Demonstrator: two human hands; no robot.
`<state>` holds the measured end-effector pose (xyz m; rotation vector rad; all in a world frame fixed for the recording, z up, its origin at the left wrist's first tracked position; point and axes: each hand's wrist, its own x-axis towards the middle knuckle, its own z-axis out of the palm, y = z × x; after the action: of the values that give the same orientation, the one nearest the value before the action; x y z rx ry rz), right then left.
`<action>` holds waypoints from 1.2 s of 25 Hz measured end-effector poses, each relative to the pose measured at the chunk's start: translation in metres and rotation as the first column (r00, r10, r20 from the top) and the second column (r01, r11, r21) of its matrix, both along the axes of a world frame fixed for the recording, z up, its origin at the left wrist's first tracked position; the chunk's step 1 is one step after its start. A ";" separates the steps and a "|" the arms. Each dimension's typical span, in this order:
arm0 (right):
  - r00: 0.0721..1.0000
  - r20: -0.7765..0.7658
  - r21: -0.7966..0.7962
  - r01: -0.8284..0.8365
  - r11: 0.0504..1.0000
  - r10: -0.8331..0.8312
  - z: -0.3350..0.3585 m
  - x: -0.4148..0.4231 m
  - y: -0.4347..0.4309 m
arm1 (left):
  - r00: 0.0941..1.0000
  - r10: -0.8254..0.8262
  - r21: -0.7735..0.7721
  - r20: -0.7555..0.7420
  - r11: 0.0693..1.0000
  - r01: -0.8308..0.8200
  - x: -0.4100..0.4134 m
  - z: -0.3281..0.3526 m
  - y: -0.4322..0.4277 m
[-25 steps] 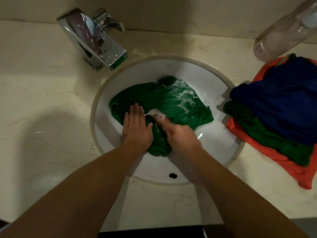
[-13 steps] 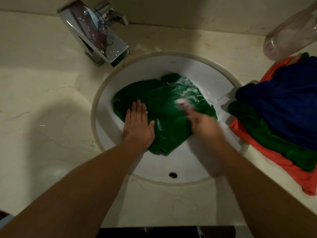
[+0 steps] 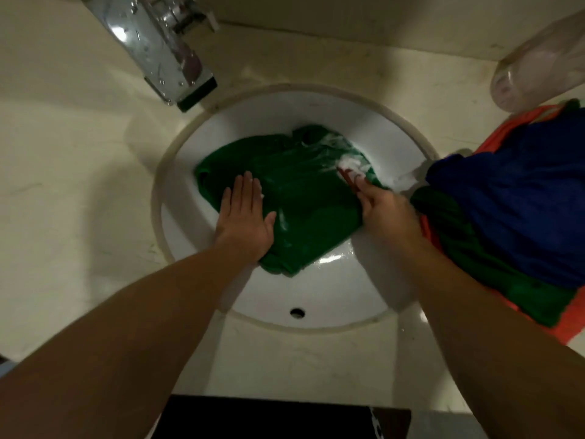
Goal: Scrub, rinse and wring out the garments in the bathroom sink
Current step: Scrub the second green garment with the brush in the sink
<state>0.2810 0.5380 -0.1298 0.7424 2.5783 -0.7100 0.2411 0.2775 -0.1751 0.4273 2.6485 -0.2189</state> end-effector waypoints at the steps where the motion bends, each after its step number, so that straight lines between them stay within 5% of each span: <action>1: 1.000 -0.016 -0.012 0.002 1.000 -0.003 -0.002 -0.001 -0.002 | 1.000 0.003 -0.003 0.022 1.000 -0.003 0.000 0.001 0.000; 7: 0.980 -0.042 -0.243 -0.197 0.950 0.193 0.016 0.046 -0.062 | 0.993 0.096 0.114 0.070 0.988 -0.103 0.008 0.009 0.018; 12: 0.888 0.030 -0.046 -0.457 0.889 0.458 0.045 0.057 -0.045 | 1.000 0.018 0.141 0.010 0.990 -0.019 0.006 -0.004 0.010; 15: 0.963 0.026 0.047 -0.268 0.962 0.267 0.052 0.051 -0.033 | 0.999 -0.037 0.072 0.026 0.997 0.035 -0.017 -0.002 -0.005; 18: 0.998 -0.030 -0.076 -0.051 0.996 0.049 0.033 0.045 -0.067 | 0.999 0.032 0.095 0.010 0.995 -0.033 -0.019 0.003 0.002; 22: 0.980 -0.057 -0.132 -0.195 0.972 0.189 0.027 0.061 -0.093 | 0.997 0.063 0.194 0.049 0.978 -0.072 0.013 0.002 0.022; 27: 0.987 0.069 0.244 -0.157 0.957 0.144 0.053 0.056 -0.039 | 1.000 0.000 0.175 -0.011 0.985 0.002 -0.015 -0.011 0.002; 30: 0.999 0.002 -0.007 0.045 0.999 -0.045 0.037 0.048 -0.078 | 0.998 -0.003 0.153 -0.057 0.988 0.012 -0.017 -0.012 0.004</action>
<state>0.3289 0.4601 -0.0926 0.8005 2.5636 -0.7310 0.2244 0.2817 -0.1873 0.4871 2.7303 -0.0292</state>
